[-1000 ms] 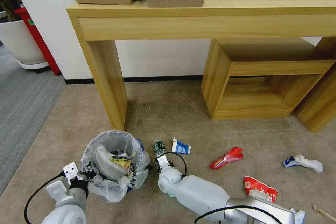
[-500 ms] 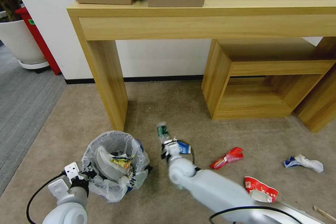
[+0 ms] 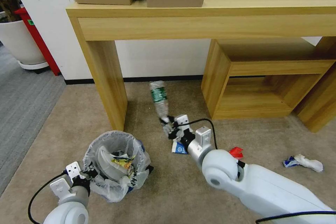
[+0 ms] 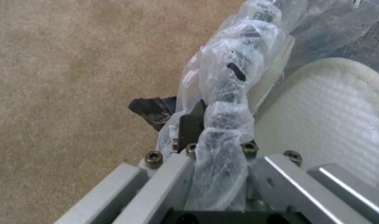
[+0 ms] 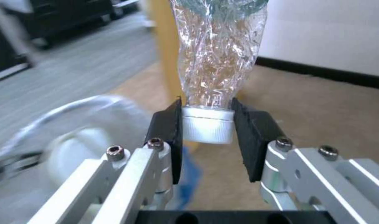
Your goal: Pick up the trash bin and place the garbage on the floor into it.
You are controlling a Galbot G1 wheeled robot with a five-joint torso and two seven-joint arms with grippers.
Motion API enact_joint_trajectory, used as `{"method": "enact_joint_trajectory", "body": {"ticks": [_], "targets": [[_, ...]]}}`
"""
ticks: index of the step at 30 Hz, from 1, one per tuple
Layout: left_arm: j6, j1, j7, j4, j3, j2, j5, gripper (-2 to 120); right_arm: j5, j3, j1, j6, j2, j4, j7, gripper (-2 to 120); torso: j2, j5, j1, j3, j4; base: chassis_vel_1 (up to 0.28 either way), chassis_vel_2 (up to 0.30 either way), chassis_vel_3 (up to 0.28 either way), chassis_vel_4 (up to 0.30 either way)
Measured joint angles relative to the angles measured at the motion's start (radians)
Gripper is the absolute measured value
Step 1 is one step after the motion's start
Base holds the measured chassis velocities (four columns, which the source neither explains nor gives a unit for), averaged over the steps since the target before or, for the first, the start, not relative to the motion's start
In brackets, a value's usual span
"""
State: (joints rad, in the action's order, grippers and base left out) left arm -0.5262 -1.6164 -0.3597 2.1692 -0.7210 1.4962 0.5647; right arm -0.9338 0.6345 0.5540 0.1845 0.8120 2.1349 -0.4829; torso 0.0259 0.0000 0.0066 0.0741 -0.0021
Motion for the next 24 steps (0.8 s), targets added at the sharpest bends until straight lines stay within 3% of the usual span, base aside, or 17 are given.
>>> {"method": "enact_joint_trajectory", "body": {"ticks": [13, 24], "targets": [[-0.001, -0.017, -0.001, 0.044, -0.008, 0.014, -0.006, 0, -0.025, 0.323, -0.189, 0.016, 0.025, 0.022, -0.018, 27, 0.000, 0.0000, 0.000, 0.000, 0.0000, 0.000, 0.000, 0.000, 0.000], [0.000, -0.029, 0.000, 0.059, -0.009, 0.024, -0.014, 0, -0.004, 0.411, -0.217, 0.014, 0.050, -0.038, -0.020, 27, 0.000, 0.0000, 0.000, 0.000, -0.0002, 0.000, 0.000, 0.000, 0.000]]}}
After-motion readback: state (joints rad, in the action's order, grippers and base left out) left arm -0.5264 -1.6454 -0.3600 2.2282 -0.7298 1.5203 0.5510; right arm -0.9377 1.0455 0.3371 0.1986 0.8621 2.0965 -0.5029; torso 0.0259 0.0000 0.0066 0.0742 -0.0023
